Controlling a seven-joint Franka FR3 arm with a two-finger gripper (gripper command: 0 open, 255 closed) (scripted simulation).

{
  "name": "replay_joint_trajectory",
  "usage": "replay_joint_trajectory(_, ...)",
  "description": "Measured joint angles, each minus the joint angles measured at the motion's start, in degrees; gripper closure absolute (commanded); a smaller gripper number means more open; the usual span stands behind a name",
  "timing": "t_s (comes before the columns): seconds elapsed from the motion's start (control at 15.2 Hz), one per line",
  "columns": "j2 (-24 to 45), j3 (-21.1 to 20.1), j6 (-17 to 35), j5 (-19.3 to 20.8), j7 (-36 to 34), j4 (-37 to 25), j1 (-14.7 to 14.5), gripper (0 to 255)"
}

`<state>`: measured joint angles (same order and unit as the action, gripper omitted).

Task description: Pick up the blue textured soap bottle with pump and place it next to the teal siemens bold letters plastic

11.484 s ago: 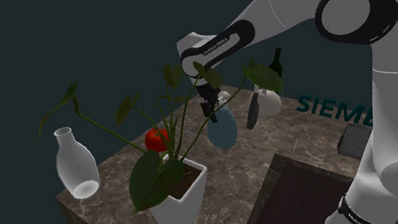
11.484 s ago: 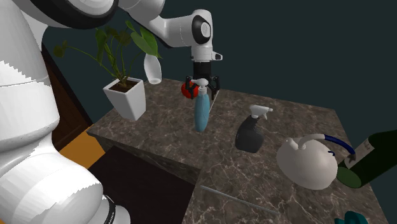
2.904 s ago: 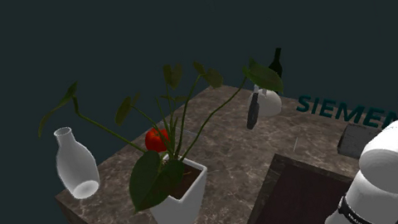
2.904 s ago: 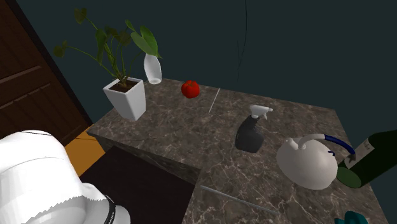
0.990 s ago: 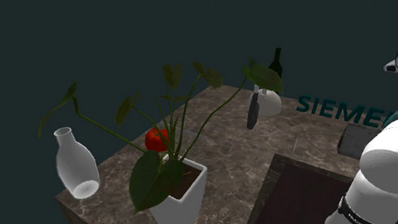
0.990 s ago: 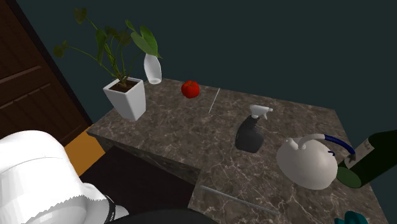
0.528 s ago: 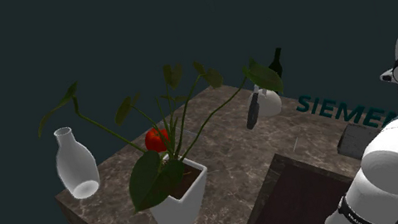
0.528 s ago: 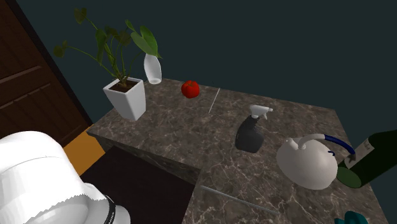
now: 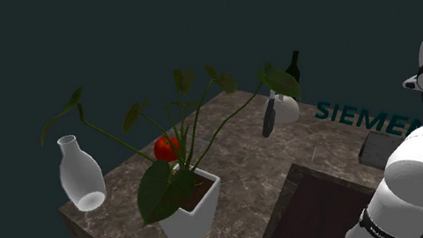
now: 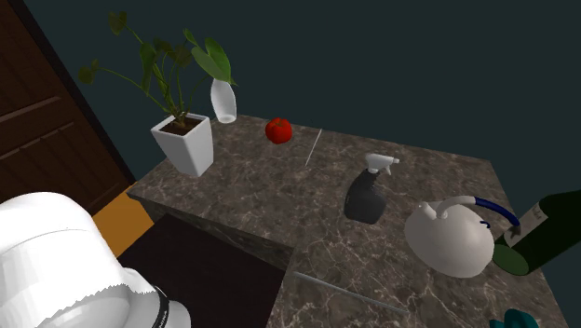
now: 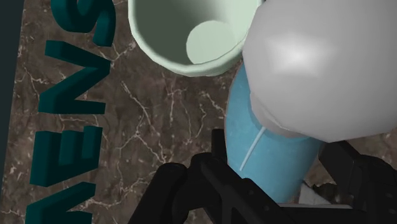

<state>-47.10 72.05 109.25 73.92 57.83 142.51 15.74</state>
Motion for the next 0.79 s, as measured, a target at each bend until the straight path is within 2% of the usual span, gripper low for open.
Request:
replay_joint_trajectory(0.4,-0.01,-0.02,0.01,0.01,0.01,-0.01,0.01,0)
replay_joint_trajectory(0.53,-0.45,-2.61,-1.55,-1.56,0.40,-0.07,0.88,0)
replay_joint_trajectory(0.66,-1.27,-6.98,-4.36,-4.26,1.02,-0.43,2.11,0)
replay_joint_trajectory(0.79,-1.46,-8.05,-5.19,-5.03,1.32,-0.75,2.32,0)
